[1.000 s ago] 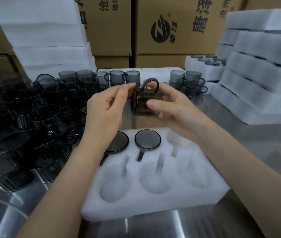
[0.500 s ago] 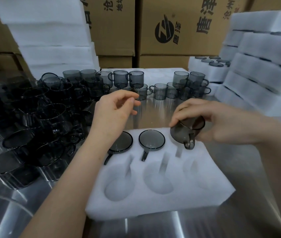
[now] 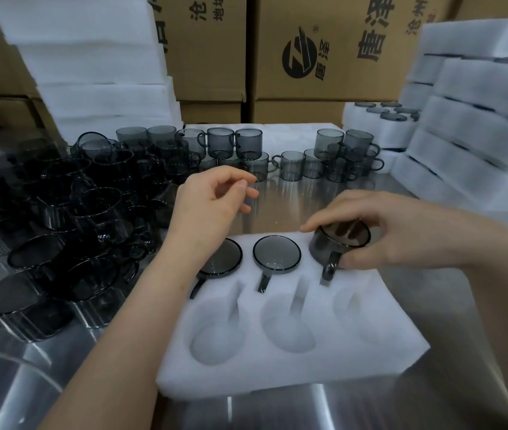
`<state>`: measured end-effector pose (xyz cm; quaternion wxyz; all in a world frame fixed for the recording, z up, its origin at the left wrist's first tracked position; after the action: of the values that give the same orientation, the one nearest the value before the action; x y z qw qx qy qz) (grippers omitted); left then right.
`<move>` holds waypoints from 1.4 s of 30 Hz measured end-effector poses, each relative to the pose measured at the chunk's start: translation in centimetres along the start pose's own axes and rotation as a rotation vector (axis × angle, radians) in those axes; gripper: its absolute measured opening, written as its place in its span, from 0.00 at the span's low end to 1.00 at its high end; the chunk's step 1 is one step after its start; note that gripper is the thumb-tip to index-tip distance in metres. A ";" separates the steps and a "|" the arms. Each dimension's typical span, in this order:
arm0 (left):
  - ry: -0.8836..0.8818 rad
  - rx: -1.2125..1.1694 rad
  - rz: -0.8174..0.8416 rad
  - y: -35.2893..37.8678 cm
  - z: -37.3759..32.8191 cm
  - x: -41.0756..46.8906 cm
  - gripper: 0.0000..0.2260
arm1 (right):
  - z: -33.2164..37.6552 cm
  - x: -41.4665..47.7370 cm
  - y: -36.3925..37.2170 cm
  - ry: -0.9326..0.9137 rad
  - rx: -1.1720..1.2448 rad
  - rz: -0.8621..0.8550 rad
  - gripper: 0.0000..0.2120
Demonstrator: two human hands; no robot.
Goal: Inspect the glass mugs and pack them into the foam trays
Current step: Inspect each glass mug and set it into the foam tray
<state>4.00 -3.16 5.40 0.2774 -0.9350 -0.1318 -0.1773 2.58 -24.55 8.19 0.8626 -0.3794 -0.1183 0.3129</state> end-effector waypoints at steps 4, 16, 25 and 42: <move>-0.002 0.006 -0.001 0.0 0.1 0.0 0.10 | -0.5 0.3 0.6 0.045 -0.097 0.091 0.27; -0.003 0.006 0.029 0.3 0.2 0.1 0.11 | -2.3 1.2 2.3 0.078 -0.003 0.234 0.22; -0.063 0.089 0.134 1.1 0.4 0.0 0.08 | -2.4 5.8 -1.2 -0.020 0.153 -0.284 0.15; -0.026 0.255 0.212 1.5 0.9 0.1 0.08 | -2.6 22.8 -3.2 0.212 -0.297 -0.433 0.19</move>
<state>4.82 -3.87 4.00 0.4091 -0.9032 -0.0573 -0.1165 22.84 -13.38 7.97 0.8519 -0.4981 -0.1504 0.0590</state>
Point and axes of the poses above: each hand's wrist, its own x-axis towards the middle knuckle, its own y-axis out of the palm, z = x × y, the point moved 5 cm from there along x, towards the middle knuckle, and after that the axes turned 15 degrees about x, right-handed, at the moved point
